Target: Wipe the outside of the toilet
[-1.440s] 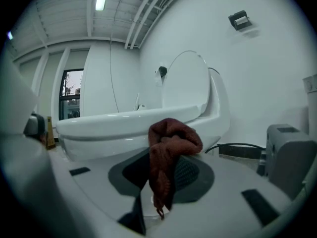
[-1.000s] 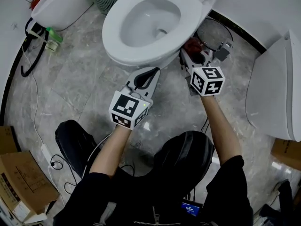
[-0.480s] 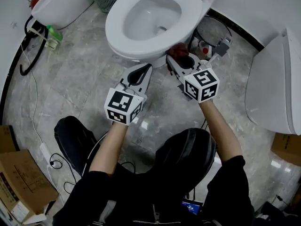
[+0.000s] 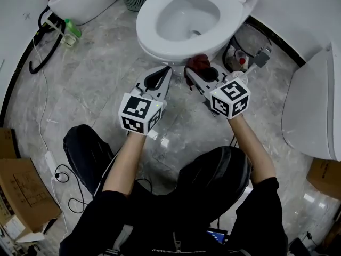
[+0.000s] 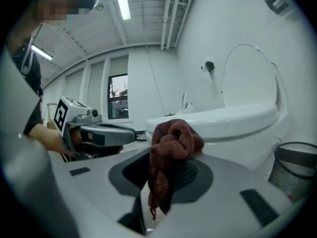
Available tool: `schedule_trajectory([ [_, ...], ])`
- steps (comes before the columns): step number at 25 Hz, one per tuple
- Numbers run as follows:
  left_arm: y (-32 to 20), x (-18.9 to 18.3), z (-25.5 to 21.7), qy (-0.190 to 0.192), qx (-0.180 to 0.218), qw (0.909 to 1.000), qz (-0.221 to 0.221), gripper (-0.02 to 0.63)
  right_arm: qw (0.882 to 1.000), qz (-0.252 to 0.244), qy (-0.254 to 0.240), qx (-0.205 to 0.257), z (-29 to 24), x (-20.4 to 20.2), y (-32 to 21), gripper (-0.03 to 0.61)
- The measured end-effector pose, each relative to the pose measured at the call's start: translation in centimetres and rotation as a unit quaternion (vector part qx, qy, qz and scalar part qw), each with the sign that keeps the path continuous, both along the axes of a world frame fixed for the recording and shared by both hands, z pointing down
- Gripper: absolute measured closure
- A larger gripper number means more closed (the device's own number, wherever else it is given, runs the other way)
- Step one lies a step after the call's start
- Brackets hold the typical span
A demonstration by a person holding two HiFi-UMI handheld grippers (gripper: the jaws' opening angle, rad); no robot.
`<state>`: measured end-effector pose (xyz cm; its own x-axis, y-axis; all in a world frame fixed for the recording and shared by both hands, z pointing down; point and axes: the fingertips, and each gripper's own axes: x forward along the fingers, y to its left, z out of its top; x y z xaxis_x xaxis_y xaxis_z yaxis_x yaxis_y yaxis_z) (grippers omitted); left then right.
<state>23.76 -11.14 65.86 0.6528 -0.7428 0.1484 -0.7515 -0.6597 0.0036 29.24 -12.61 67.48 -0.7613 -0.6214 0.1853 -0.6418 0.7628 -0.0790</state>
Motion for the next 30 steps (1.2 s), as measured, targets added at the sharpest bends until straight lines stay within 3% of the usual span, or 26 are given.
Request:
schedule_trajectory([
  [5,0.3,-0.1,0.0,-0.001,0.002,1.0,-0.001,0.612,0.999,-0.038,0.006,0.01,0.1,-2.5,1.1,0.479],
  [12,0.3,1.0,0.3,0.0,0.003,0.9999,0.014,0.612,1.0,-0.025,-0.005,0.01,-0.2,-0.8,1.4,0.477],
  [18,0.6,4.8,0.2,-0.004,0.007,0.9987,0.051,0.612,0.998,0.059,-0.022,0.013,-0.9,7.2,0.4,0.476],
  [23,0.4,8.7,0.5,0.0,0.0,0.9973,0.074,0.612,0.985,0.173,-0.021,0.016,-1.0,15.2,-3.9,0.476],
  [30,-0.3,12.3,-0.3,-0.005,0.008,0.9953,0.097,0.612,0.971,0.238,-0.038,-0.008,0.3,19.0,-10.2,0.477],
])
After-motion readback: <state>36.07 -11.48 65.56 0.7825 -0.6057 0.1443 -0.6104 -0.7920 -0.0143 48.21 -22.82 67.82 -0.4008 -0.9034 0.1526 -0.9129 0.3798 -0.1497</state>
